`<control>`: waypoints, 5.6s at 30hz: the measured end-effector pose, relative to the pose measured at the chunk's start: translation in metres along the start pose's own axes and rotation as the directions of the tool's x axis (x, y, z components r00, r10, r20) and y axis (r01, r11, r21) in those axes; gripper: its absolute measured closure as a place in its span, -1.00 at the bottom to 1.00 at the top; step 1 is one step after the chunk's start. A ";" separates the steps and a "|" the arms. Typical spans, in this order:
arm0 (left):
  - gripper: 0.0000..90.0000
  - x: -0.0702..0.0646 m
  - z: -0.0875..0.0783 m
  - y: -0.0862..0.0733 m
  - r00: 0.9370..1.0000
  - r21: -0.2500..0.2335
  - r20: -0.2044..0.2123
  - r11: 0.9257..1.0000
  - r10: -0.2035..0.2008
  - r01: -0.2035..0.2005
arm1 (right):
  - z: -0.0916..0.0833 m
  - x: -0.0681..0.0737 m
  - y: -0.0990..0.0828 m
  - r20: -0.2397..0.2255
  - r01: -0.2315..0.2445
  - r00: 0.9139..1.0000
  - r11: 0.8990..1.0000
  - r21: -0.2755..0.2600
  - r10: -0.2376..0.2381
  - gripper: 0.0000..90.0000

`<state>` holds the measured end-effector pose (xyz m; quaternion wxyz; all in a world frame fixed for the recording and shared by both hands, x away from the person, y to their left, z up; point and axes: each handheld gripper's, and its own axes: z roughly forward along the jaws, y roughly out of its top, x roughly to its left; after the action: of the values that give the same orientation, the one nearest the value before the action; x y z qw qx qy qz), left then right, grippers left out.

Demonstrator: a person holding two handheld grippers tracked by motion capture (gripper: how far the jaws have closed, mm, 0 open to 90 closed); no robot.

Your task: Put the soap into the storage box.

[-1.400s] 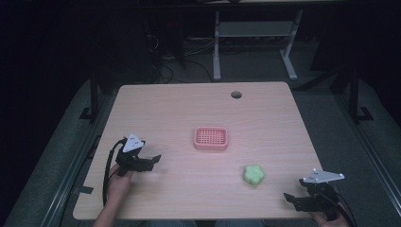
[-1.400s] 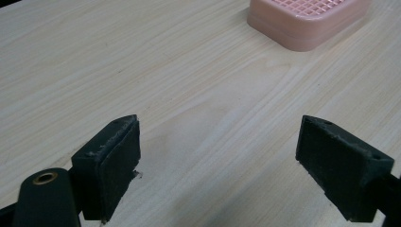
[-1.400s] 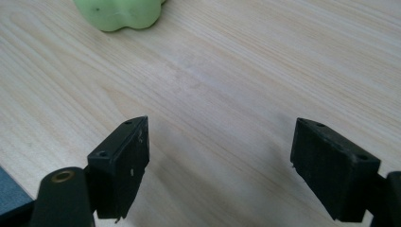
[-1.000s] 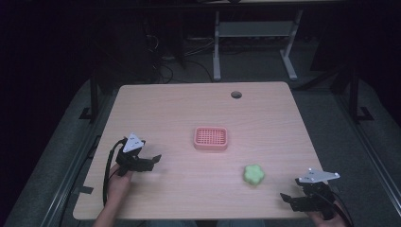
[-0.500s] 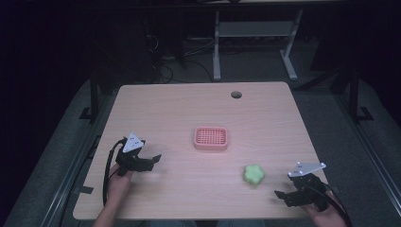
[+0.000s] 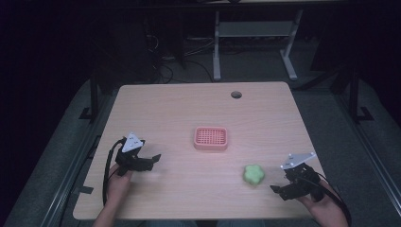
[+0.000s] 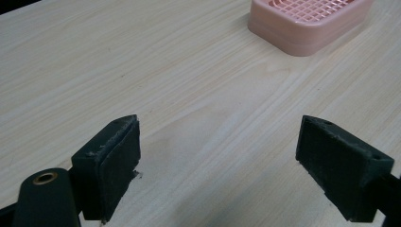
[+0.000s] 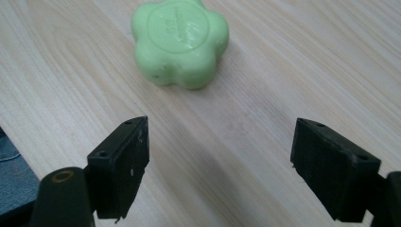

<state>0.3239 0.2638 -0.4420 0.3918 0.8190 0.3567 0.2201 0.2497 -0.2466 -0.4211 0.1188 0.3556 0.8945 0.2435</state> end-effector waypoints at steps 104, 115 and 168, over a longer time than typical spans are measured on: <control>-0.68 0.002 -0.003 0.001 1.000 -0.029 -0.005 1.000 -0.009 0.009 | 0.077 0.019 0.093 -0.125 0.206 0.977 0.908 0.365 -0.171 -0.44; -0.68 0.002 -0.003 0.001 1.000 -0.025 -0.004 1.000 -0.011 0.011 | 0.065 0.013 0.104 -0.117 0.197 0.979 0.922 0.333 -0.167 -0.44; -0.68 0.003 -0.004 0.001 1.000 -0.046 -0.008 0.999 -0.030 0.030 | 0.069 -0.012 0.210 -0.169 0.219 0.969 0.939 0.267 -0.178 -0.44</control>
<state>0.3237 0.2680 -0.4385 0.4122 0.8035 0.3655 0.2257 0.4063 -0.0981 -0.3703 0.0267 0.2585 0.9576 0.1243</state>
